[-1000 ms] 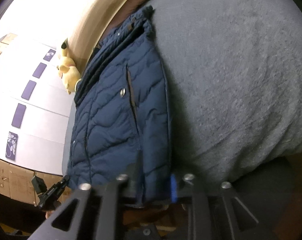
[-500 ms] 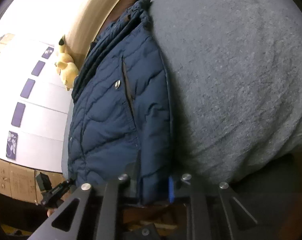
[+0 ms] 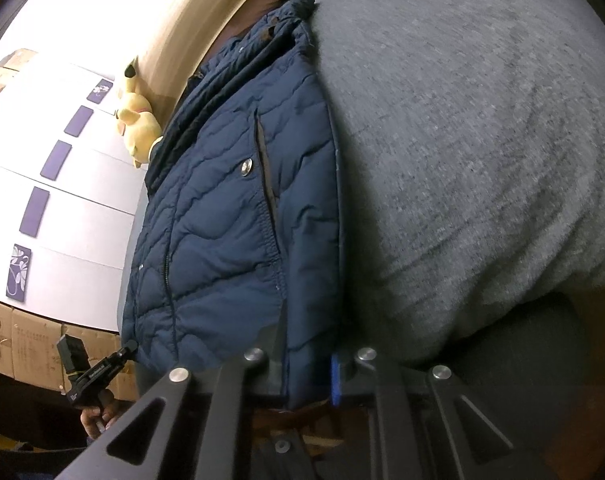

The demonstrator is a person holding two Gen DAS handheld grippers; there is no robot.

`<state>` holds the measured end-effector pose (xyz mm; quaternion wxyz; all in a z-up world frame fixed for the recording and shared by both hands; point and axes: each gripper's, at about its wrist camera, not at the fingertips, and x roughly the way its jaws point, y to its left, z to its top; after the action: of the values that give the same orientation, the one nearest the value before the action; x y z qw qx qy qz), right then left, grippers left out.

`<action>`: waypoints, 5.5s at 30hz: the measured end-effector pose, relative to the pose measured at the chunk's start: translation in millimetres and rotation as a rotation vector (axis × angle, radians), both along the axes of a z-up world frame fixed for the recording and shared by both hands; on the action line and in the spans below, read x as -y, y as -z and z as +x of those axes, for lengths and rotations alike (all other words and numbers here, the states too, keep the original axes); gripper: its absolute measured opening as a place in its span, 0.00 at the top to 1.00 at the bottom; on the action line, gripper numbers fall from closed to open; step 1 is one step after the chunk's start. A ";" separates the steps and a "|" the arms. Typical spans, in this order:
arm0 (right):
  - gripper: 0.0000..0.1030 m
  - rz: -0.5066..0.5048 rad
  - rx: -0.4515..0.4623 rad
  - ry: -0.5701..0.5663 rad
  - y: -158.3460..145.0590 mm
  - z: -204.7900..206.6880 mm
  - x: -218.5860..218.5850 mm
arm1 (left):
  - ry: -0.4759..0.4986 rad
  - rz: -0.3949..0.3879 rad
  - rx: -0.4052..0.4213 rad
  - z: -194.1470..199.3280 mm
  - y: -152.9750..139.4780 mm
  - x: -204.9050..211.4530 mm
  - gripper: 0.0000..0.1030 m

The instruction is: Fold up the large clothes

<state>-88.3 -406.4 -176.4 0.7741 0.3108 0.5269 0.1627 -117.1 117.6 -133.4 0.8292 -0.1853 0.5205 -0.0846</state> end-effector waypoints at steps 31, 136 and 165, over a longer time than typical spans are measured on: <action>0.86 0.088 0.050 0.010 -21.7 25.7 -1.7 | 0.046 0.046 0.049 18.8 -24.2 5.7 0.91; 0.87 0.323 0.507 0.015 -163.2 25.0 5.6 | -0.199 -0.077 0.414 24.0 -150.9 -32.2 0.92; 0.87 0.349 0.503 0.084 -163.8 86.7 -1.0 | -0.194 -0.079 0.421 86.1 -156.6 -27.4 0.92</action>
<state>-1.6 -405.4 -12.6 0.8211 0.4107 0.2698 0.2906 -31.0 145.0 23.2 0.9158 -0.2450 0.3121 -0.0617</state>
